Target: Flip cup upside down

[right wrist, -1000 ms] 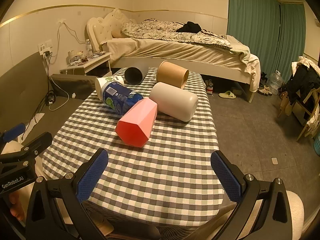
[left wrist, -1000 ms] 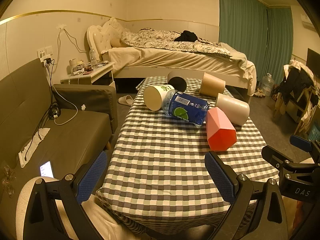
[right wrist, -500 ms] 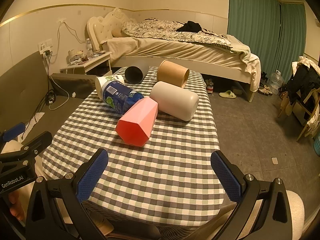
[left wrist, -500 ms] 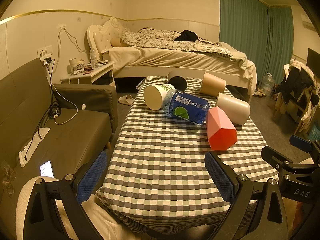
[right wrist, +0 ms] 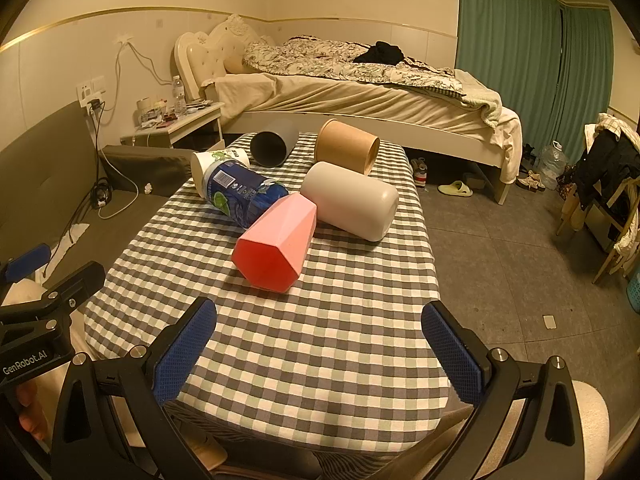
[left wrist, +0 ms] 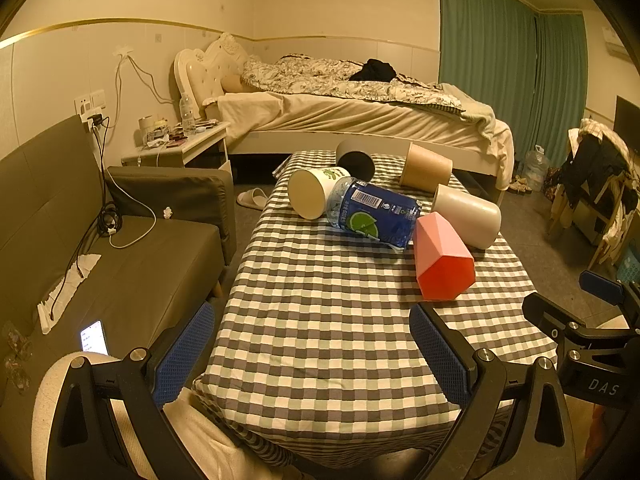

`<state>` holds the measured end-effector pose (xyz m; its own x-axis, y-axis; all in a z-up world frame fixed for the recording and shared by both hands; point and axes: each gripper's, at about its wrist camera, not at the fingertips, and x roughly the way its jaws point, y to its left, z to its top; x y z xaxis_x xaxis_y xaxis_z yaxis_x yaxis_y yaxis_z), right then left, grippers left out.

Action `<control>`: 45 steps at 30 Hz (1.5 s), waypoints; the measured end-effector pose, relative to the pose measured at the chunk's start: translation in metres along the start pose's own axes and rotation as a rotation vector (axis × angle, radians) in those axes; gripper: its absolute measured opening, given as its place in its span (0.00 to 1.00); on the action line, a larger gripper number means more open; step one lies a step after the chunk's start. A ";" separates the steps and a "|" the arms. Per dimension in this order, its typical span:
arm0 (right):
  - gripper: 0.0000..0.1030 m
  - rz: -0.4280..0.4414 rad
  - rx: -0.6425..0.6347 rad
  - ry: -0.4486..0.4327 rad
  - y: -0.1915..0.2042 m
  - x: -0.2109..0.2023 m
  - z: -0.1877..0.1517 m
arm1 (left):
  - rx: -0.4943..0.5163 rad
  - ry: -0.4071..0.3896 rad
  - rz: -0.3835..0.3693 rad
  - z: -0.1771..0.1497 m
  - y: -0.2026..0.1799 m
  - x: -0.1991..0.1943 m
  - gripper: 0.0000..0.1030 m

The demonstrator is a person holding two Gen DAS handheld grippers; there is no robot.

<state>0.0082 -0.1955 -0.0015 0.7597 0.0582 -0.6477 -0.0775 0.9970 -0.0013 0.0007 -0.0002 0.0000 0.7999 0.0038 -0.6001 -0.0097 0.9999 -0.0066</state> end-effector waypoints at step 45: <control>1.00 0.039 -0.040 0.029 -0.020 0.031 0.057 | -0.008 0.130 0.029 0.032 0.007 0.052 0.98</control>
<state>0.0698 -0.2112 0.0222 0.7366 0.0951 -0.6696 -0.1333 0.9911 -0.0059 0.0614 0.0077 -0.0061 0.7144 0.0309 -0.6990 -0.0374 0.9993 0.0060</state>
